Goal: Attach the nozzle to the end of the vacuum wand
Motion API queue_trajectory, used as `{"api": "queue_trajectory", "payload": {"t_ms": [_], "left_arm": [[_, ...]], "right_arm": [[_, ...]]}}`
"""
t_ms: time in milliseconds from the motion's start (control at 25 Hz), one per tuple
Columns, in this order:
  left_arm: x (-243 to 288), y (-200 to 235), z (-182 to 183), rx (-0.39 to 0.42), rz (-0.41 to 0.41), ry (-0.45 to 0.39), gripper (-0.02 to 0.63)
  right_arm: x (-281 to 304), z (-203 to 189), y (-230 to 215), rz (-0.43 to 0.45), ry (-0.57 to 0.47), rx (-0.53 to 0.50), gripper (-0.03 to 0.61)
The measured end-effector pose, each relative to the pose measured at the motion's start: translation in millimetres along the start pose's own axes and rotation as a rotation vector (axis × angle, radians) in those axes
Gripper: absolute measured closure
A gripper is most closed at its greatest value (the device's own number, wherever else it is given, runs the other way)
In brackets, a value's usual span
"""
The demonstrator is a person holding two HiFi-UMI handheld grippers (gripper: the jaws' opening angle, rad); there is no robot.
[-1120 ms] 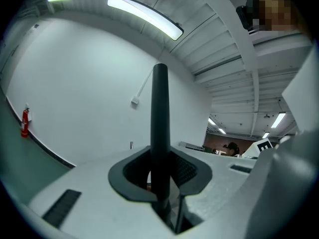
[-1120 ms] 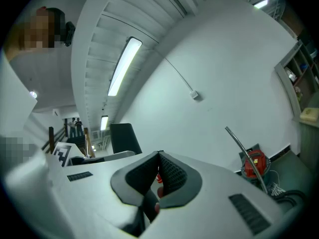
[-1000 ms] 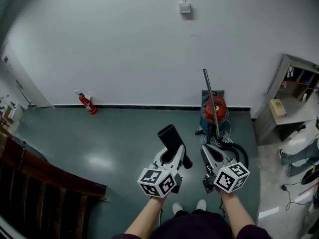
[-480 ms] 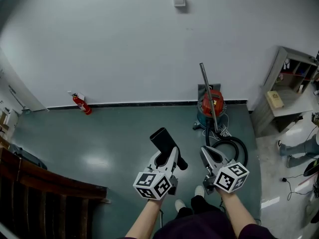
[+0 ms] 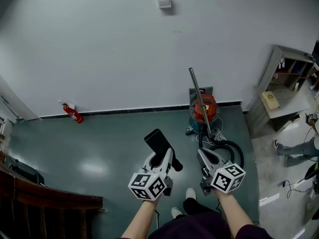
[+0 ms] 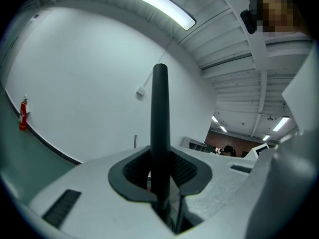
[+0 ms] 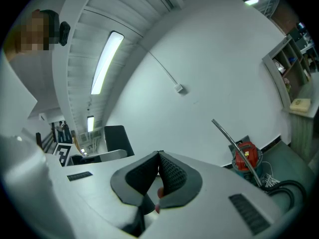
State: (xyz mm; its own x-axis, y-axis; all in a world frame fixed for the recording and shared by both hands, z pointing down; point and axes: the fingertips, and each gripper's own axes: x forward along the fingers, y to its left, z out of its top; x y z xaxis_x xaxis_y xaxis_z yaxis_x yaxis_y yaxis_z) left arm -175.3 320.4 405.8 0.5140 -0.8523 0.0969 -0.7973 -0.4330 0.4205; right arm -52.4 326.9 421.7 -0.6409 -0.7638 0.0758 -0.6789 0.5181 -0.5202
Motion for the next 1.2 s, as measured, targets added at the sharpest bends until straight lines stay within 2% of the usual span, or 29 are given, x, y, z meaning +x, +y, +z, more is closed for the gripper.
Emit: {"api": "queue_trajectory", "payload": {"t_ms": [440, 840, 1200], "left_arm": [[84.0, -3.0, 11.1, 0.022, 0.013, 0.022, 0.528], [122.0, 1.8, 13.5, 0.033, 0.012, 0.05, 0.528], [166.0, 44.3, 23.3, 0.026, -0.01, 0.086, 0.528]], "right_arm": [[29.6, 37.7, -71.1, 0.02, 0.005, 0.046, 0.561], [52.9, 51.0, -98.0, 0.036, 0.022, 0.062, 0.561], [105.8, 53.6, -118.1, 0.023, 0.02, 0.091, 0.561]]}}
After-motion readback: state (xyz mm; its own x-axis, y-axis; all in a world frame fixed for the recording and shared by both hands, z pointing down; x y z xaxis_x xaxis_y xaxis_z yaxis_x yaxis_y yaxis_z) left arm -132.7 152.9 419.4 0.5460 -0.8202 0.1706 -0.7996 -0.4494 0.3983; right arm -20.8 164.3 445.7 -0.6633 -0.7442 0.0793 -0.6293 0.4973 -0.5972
